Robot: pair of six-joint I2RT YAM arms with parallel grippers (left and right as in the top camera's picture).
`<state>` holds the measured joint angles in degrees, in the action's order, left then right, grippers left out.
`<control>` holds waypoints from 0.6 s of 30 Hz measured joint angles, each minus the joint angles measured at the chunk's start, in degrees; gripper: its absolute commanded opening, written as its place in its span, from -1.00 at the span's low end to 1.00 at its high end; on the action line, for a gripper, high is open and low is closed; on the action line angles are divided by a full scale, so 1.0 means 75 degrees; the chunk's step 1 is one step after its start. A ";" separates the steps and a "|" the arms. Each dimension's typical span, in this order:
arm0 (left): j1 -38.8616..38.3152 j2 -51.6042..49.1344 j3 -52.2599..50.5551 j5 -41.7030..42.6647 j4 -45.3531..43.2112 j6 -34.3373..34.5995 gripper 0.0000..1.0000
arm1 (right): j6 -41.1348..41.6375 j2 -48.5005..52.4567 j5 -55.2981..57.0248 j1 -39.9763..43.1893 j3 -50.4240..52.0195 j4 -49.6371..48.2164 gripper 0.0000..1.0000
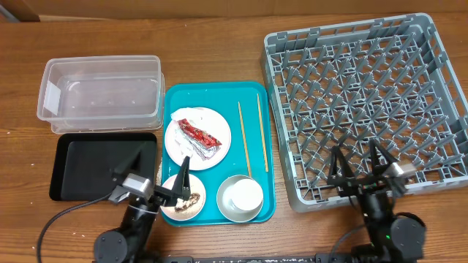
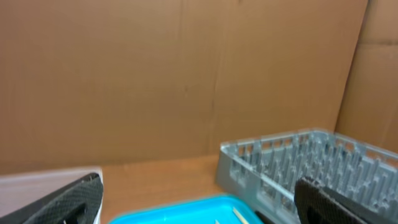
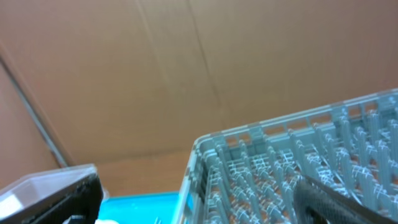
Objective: Sort waste into correct bins and load items into the dishwasher
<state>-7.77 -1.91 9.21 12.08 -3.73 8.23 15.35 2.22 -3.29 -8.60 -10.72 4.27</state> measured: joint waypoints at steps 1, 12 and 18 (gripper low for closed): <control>0.0000 -0.0221 0.0525 0.0029 0.0545 0.0035 1.00 | 0.0061 0.0184 -0.0050 0.0000 -0.0560 0.0396 1.00; 0.0006 -0.5030 0.6569 0.2194 0.3908 0.0087 1.00 | 0.0210 0.5986 -0.0303 0.0000 -0.7938 0.7175 1.00; 0.0000 -0.6003 0.7079 0.3340 0.5971 0.0615 1.00 | 0.0210 0.7883 -0.1233 0.0000 -0.9850 0.8029 0.99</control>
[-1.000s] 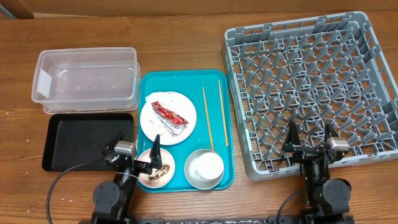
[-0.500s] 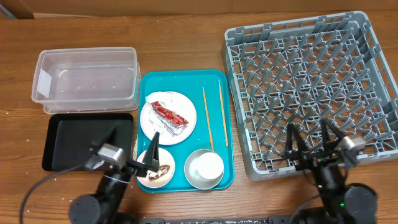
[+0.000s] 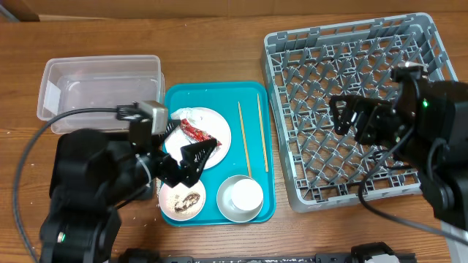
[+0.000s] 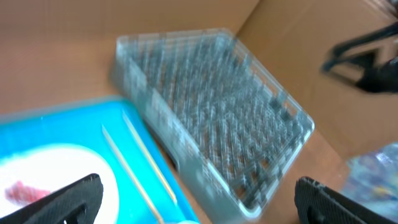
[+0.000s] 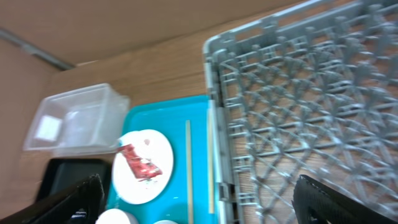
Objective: Sort waste into correct bins and load items into the dishwasher
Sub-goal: 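Grasp the white paper cup with the left gripper and lift it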
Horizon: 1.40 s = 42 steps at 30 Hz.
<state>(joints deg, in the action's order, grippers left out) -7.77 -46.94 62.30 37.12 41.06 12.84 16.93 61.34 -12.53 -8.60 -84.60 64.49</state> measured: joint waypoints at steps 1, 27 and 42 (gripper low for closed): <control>-0.0017 -0.0265 0.0029 -0.0006 0.0685 0.0111 1.00 | -0.0003 0.0076 -0.0265 0.0000 -0.0006 -0.0134 1.00; -0.4409 -0.6228 0.0050 -0.3896 0.2308 0.1236 -0.92 | 0.0140 0.1061 -0.1049 0.0000 -0.0035 -0.0067 1.00; 0.0530 -0.6044 0.4951 0.1827 0.4744 -0.0204 -0.92 | 0.0134 0.1338 -0.3010 -0.0137 -0.0064 -0.1084 0.93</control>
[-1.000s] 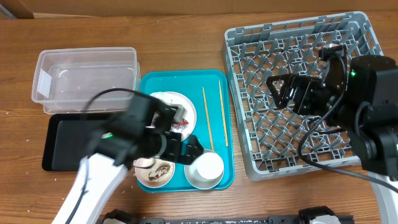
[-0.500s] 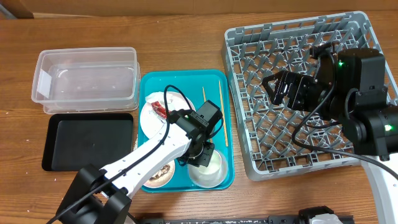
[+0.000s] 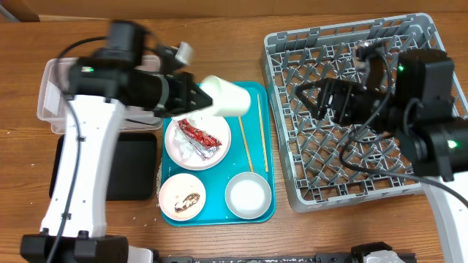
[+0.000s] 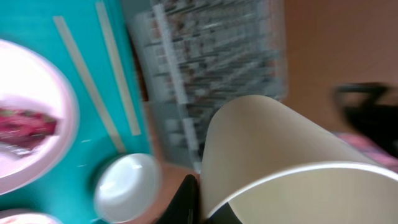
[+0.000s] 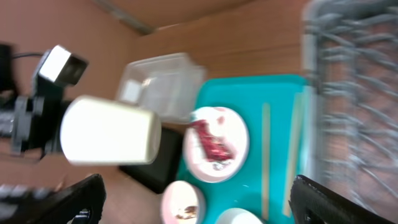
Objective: Sort waste into correct bins and load items into the dishwasher
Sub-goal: 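Grasp the white paper cup with the left gripper and lift it, then take the cup with the right gripper and set it in the rack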
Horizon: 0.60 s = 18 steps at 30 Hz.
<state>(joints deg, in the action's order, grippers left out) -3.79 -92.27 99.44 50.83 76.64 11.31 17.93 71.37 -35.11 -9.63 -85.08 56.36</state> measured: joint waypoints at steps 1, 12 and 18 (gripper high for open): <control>0.0230 0.0000 0.0000 0.0431 0.0047 -0.0070 -0.92 | -0.0023 0.0090 -0.0166 -0.0076 0.0000 -0.0114 0.93; 0.0504 0.0000 0.0003 0.3150 0.0842 -0.0399 -0.92 | -0.0673 0.1367 -0.3381 -0.1853 0.0000 -0.3028 0.62; 0.0475 0.0032 0.0006 0.3518 0.1029 -0.0539 -0.92 | -0.0766 0.1451 -0.3494 -0.1970 0.0000 -0.3276 0.29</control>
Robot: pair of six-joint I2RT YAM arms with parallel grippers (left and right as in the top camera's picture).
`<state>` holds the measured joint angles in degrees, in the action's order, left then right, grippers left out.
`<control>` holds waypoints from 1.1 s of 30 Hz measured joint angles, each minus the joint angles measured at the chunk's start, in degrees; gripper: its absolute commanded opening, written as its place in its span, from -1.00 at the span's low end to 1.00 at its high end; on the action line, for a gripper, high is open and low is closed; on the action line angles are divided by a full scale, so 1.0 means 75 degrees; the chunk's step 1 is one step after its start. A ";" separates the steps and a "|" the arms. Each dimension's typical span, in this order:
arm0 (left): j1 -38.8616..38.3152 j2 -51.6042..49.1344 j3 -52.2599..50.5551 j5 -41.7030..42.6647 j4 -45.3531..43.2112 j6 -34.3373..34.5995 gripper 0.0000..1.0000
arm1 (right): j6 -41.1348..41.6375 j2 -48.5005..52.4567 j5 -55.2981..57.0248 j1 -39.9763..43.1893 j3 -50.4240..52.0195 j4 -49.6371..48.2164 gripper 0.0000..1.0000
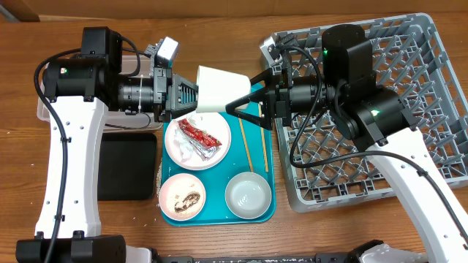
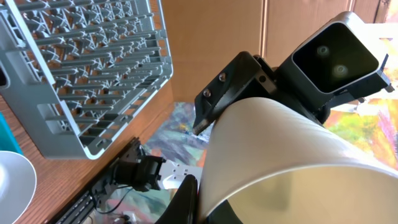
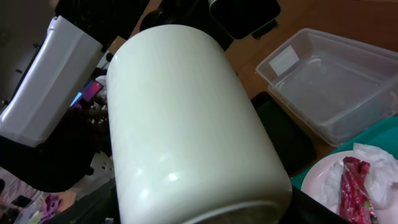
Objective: Sort waste into correct bins and load items into the dishwasher
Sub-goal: 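Take the cup with the right gripper and set it in the rack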
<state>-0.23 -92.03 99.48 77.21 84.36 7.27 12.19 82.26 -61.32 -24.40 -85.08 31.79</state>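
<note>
A white paper cup lies on its side in the air above the far end of the teal tray. My left gripper is shut on its rim, one finger inside and one outside. From the right, my right gripper stands open with its fingers either side of the cup's base; the cup fills that wrist view. The grey dishwasher rack sits at the right. On the tray are a plate with a red wrapper and tissue, a small plate with scraps, a bowl and two chopsticks.
A clear plastic bin stands at the back left, mostly under my left arm. A black bin lies in front of it. Both arms reach over the tray's far end. Bare wooden table runs along the near edge.
My right gripper has moved from above the rack to the cup's base, its fingers now on both sides of it. The left gripper still holds the cup over the tray's far end.
Both arms rested open at the near edge while the cup stood in the bowl. Then both were raised, the left over the tray. Later the left gripper held the cup high, leaving the bowl bare. Now the right gripper brackets the cup's base.
</note>
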 measured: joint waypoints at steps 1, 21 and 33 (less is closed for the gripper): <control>0.0000 0.0000 0.0000 0.0023 0.0015 -0.0003 -0.90 | -0.0012 0.0000 -0.0023 -0.0003 0.0000 -0.0006 0.18; -0.0172 0.0041 0.0023 -0.0740 0.0184 -0.0114 1.00 | 0.0166 -0.0082 -0.0391 0.0332 0.0003 -0.0239 0.29; -0.0172 0.0038 0.0023 -0.3448 -0.0303 0.0102 1.00 | 0.2078 -0.1416 0.7644 0.0577 -0.0093 0.7163 0.24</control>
<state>-1.52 -91.74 99.66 51.35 82.08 8.03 27.77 71.64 -3.99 -20.08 -85.78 85.52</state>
